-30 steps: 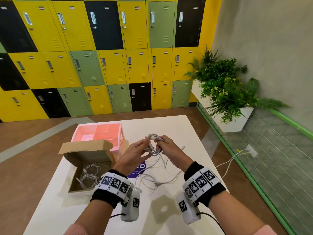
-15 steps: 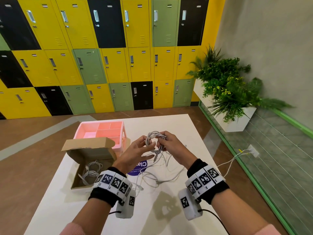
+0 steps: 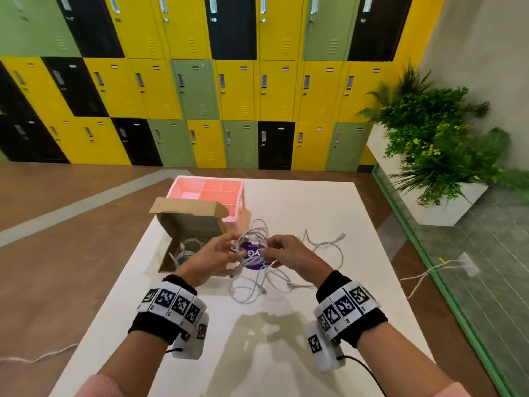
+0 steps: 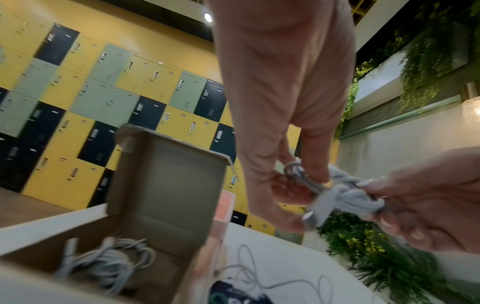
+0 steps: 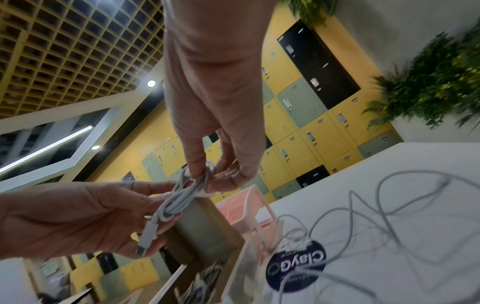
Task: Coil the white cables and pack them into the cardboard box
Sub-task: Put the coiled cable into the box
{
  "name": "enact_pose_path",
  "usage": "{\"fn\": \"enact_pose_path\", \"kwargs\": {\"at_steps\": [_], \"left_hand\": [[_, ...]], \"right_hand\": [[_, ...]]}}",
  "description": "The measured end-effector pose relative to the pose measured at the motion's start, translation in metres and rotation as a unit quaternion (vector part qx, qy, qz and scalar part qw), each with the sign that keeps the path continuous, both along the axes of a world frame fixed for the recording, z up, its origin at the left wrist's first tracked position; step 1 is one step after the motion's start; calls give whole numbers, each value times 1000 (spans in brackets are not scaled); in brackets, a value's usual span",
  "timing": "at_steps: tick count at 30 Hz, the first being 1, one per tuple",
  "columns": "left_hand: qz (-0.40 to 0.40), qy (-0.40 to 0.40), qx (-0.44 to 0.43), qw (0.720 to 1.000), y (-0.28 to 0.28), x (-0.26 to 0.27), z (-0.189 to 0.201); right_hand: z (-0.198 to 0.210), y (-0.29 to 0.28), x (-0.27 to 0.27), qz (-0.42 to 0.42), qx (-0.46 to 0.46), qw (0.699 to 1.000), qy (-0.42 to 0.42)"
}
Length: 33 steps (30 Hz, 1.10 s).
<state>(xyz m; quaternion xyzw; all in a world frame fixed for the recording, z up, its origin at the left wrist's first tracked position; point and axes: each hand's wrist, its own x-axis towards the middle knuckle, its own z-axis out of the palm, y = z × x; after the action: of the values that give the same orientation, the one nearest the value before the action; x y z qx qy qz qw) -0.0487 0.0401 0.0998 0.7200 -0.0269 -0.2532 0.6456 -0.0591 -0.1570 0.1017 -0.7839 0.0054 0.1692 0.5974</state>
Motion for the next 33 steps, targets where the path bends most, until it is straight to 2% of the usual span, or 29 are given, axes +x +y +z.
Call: {"fn": "enact_pose_path", "kwargs": {"at_steps": [4,8,12,17,20,23,30,33], "left_hand": [[28,-14,88,996,35,-12,-24],[107,-29,121,986,71,-16,-48],[181,-43,126,974,100,-6,-60],[221,-48,99,969,123,19,-67],[218,-49,108,969,134,39,-76],[204,-55,123,970,135,55,-84],[183,-69,136,971,127,81,-110],[159,-100,151,970,126,89,-119]], "right_hand": [[-23,36,-3,55,-25,998,29],[-41,75,-2,48,-18,998,44],[-54,111,9,-7,-2,999,49],[-62,148,27,-106,8,993,56],[-66,164,40,-163,-19,985,49],[-71,170,52,-185,-49,980,57],[-80,171,64,-175,-139,973,56],[-85,170,64,-157,-169,971,66]]}}
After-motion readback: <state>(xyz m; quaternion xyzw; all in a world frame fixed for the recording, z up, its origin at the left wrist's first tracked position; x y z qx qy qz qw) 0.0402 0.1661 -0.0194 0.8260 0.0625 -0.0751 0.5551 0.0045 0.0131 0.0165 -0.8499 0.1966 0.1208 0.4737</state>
